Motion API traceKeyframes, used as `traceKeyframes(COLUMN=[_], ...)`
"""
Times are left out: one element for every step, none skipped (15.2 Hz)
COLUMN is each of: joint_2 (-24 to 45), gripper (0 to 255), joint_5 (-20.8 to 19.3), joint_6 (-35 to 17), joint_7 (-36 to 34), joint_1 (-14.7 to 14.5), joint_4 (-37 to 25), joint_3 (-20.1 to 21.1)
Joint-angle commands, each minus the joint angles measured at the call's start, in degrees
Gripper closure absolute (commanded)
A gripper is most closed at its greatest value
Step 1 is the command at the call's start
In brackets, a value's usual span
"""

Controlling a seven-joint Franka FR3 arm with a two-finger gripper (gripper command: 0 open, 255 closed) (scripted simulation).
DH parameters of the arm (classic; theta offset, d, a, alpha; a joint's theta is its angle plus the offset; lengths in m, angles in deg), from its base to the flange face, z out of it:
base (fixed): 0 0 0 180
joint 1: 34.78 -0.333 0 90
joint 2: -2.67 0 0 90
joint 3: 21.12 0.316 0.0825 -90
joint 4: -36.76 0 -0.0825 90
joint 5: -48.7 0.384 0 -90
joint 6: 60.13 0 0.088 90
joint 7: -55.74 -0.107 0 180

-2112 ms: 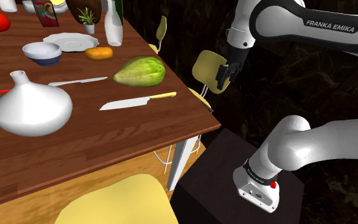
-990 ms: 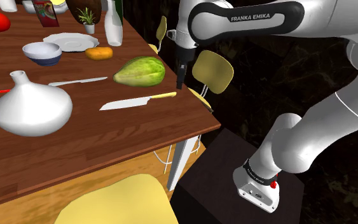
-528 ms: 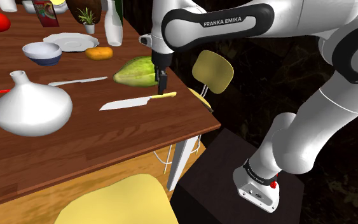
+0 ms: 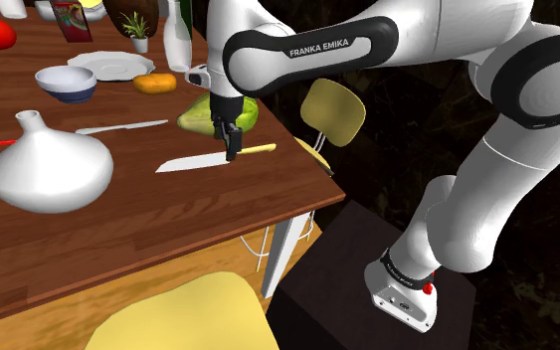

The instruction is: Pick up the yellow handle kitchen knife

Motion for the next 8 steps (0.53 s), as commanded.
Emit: traceKeyframes(joint_2=[0.6,0.8,1.1,1.3,1.4,1.4,1.4,1.4], gripper=[0,0,0,0,0,0,255,255], joint_5=[0.0,0.0,0.0,-0.1,-0.1,-0.1,-0.1,-0.1], joint_6=[-1.5,-2.3,-3.0,-3.7,-4.1,-4.1,-4.2,-4.2], joint_7=[0.2,0.2,0.2,0.2,0.1,0.1,0.1,0.1], joint_1=[-0.1,-0.1,-0.1,-0.1,-0.1,-0.1,-0.1,-0.1], joint_4=[0.8,1.4,1.9,2.4,2.7,2.7,2.7,2.8], joint_3=[0.1,0.1,0.1,0.1,0.1,0.1,0.1,0.1])
